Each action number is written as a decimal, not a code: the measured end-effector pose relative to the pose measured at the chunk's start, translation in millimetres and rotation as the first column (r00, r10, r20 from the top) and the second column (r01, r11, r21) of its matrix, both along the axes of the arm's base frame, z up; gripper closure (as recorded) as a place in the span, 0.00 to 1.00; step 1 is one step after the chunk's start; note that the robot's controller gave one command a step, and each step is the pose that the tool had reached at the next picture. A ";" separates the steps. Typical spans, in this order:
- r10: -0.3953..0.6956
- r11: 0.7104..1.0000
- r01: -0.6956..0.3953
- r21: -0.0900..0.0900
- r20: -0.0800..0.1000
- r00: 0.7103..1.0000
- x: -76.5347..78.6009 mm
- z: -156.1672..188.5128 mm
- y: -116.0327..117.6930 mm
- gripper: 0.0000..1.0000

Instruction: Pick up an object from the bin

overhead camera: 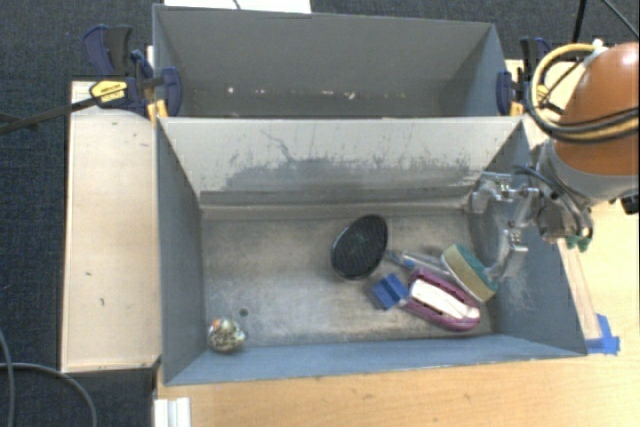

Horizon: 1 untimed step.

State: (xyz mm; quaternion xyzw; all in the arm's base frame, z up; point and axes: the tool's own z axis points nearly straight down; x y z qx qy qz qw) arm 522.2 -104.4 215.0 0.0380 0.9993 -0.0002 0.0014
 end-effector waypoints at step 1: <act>0.039 0.999 -0.039 0.002 -0.007 0.999 21.9 -131.2 52.3 0.00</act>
Offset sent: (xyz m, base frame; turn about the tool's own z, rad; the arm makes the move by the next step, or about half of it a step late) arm 0.0225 0.0502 -0.1274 -0.0340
